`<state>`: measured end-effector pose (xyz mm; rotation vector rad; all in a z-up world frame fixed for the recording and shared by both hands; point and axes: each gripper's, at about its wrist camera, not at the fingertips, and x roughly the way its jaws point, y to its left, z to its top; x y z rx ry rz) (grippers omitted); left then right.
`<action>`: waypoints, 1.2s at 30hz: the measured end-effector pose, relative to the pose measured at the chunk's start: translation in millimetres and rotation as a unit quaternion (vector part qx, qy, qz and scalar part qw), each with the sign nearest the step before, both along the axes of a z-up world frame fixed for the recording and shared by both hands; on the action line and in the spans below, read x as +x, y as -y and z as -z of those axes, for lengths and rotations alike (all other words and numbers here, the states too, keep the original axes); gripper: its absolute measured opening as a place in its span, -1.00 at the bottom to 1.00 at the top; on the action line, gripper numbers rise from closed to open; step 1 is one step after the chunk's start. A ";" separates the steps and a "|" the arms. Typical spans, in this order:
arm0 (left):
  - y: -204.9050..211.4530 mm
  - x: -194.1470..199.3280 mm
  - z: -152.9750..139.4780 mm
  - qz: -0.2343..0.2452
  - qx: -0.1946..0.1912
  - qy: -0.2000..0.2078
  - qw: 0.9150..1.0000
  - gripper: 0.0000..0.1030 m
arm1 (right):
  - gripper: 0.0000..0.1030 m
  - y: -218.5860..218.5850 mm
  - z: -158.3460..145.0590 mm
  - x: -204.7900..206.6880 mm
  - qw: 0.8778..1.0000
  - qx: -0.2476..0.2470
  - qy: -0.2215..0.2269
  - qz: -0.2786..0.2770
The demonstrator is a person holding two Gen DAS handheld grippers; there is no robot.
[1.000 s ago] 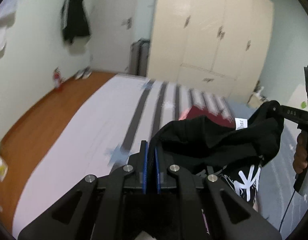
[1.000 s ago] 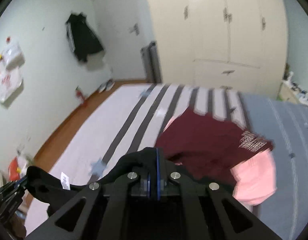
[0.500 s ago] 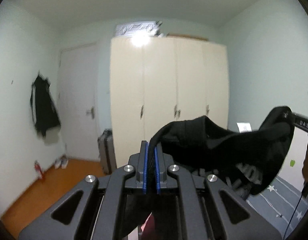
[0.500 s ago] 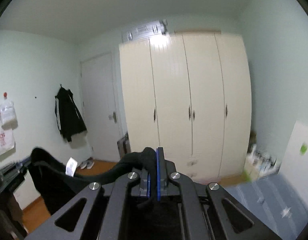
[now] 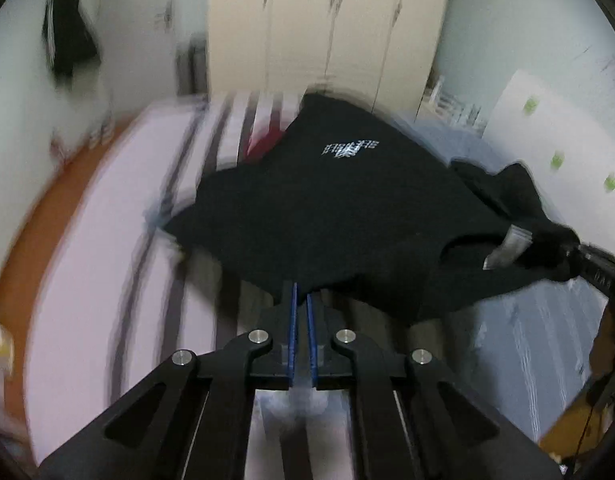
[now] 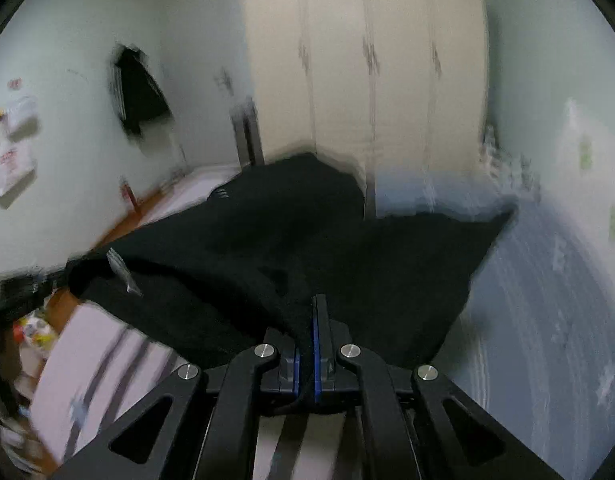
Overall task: Fold clothes
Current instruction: 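Lift the black sweatshirt high with both grippers and shake it open, then lay the black sweatshirt flat on the bed and open both grippers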
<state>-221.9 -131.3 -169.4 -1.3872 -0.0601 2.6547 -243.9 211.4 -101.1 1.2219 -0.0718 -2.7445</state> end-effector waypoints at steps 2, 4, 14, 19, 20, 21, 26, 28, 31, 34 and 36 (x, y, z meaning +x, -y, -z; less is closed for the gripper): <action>-2.7 26.5 66.8 -0.010 -0.014 0.059 0.998 -1.00 | -0.93 0.8 85.7 25.3 0.997 0.001 0.078 0.024; -3.9 48.6 120.6 -0.018 -0.029 0.110 0.993 -1.00 | -0.93 1.7 156.6 49.9 0.989 0.013 0.143 0.041; 40.2 83.0 194.2 -0.072 -0.001 0.174 0.982 -1.00 | -0.67 -14.7 198.2 113.6 0.982 0.024 0.186 -0.018; 45.9 42.0 187.7 -0.112 0.009 0.136 0.984 -0.93 | -0.53 -37.9 192.9 137.2 0.983 0.039 0.178 -0.020; 48.9 28.7 187.2 -0.118 0.013 0.129 0.985 -0.80 | -0.33 -49.7 191.2 133.9 0.984 0.033 0.174 -0.002; 52.1 15.5 186.6 -0.124 0.017 0.121 0.985 -0.62 | -0.17 -61.4 189.4 130.6 0.985 0.027 0.170 0.017; 70.4 -25.0 179.6 -0.155 0.031 0.077 0.984 0.06 | -0.16 -127.2 192.0 87.1 0.979 -0.005 0.147 0.141; 81.7 -82.5 170.7 -0.164 0.021 0.068 0.984 0.10 | -0.16 -149.2 194.9 66.2 0.976 -0.017 0.135 0.172; 102.7 -111.2 177.5 -0.199 -0.009 0.064 0.978 0.10 | -0.16 -170.8 202.9 32.0 0.973 -0.014 0.127 0.194; 123.7 -127.1 191.7 -0.227 -0.012 0.073 0.971 0.10 | -0.15 -183.5 216.1 2.7 0.970 -0.028 0.133 0.202; 129.6 -133.4 196.7 -0.233 -0.017 0.075 0.969 0.10 | -0.15 -190.8 223.4 -6.5 0.967 -0.024 0.141 0.211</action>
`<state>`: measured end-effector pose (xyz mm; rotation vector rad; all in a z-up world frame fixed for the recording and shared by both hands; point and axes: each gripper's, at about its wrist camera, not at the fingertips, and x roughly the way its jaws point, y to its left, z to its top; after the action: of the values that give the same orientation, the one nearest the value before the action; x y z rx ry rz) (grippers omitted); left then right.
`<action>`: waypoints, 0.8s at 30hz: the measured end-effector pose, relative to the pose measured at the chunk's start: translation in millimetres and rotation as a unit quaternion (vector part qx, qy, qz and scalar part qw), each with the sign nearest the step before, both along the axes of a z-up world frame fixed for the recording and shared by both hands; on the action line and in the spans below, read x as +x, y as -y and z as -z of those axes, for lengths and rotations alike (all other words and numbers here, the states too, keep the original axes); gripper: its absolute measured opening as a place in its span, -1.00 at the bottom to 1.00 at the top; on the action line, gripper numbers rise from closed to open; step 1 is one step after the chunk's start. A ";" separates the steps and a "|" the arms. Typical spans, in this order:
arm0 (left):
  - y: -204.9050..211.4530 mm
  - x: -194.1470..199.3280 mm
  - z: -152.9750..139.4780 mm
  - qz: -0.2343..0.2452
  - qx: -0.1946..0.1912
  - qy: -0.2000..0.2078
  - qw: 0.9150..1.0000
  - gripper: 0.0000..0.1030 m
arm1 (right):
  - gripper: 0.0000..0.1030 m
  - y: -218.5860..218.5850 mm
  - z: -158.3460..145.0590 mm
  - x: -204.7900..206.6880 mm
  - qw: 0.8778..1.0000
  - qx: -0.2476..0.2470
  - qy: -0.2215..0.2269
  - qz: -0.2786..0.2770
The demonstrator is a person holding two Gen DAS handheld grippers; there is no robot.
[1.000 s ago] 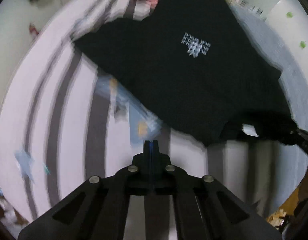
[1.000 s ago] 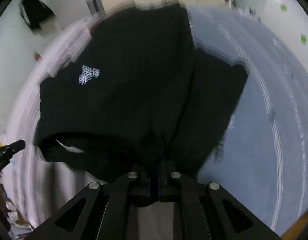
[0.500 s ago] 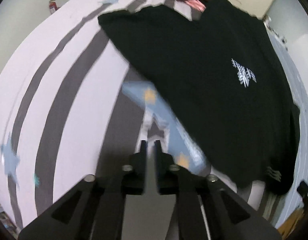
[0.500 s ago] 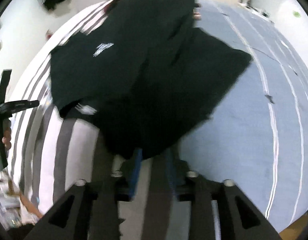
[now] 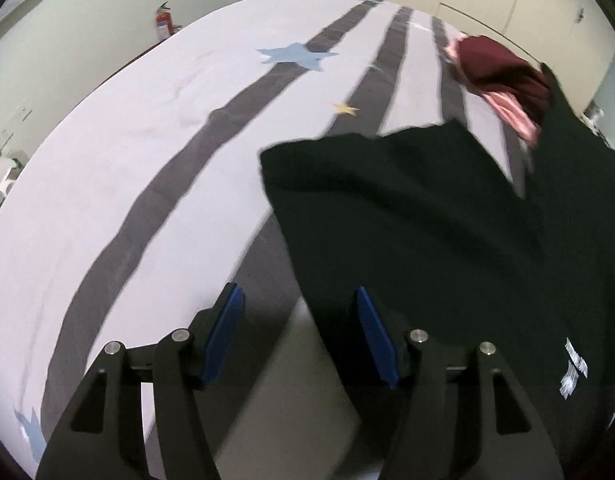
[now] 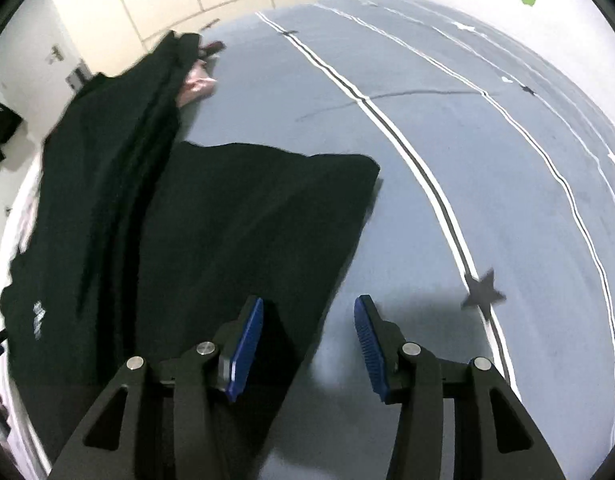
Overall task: Fold clothes
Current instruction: 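Lay the black sweatshirt flat on the bed and open both grippers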
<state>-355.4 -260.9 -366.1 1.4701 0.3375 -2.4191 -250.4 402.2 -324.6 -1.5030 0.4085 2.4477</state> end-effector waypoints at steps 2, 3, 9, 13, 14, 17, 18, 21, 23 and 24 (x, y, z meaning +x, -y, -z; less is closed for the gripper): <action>5.5 -11.8 11.0 0.005 -0.008 0.002 1.000 0.16 | -0.14 -6.4 8.3 -7.7 1.000 -0.004 0.008 0.010; 6.0 -15.3 13.0 0.007 -0.012 0.001 1.000 0.25 | -0.13 -9.7 12.4 -11.6 1.000 -0.006 0.012 0.015; 5.1 -27.7 11.7 0.016 -0.008 0.004 1.000 -0.10 | 0.00 -16.6 16.4 -13.1 0.999 -0.030 0.003 0.042; -7.9 -34.5 6.4 0.063 0.001 -0.001 0.998 -0.69 | 0.00 -19.8 12.6 -18.3 0.999 -0.031 -0.004 0.040; -8.5 -35.9 7.0 0.070 0.002 0.004 0.998 -0.76 | 0.00 -22.1 12.8 -22.9 0.999 -0.032 -0.006 0.039; -6.6 -38.8 8.1 0.077 0.011 0.014 0.997 -0.89 | -0.06 -26.0 8.7 -31.3 0.998 -0.043 -0.011 0.033; -3.8 -38.4 6.5 0.073 0.015 0.015 0.997 -0.90 | -0.27 -27.2 6.7 -33.1 0.998 -0.051 -0.014 0.030; 4.3 -26.1 -14.1 0.060 0.015 0.001 0.998 -0.91 | -0.95 -32.5 -0.7 -33.2 0.998 -0.051 -0.008 0.032; 8.9 -14.4 -32.9 0.055 0.014 -0.013 0.998 -0.92 | -0.95 -37.7 -9.1 -28.9 0.998 -0.044 -0.008 0.036; 11.7 -7.1 -43.3 0.053 0.015 -0.021 0.998 -0.93 | -0.95 -42.8 -16.1 -22.7 0.998 -0.043 -0.013 0.043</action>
<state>-362.4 -272.6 -322.8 1.4882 0.3127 -2.5413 -273.1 445.0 -308.5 -1.4562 0.5775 2.4125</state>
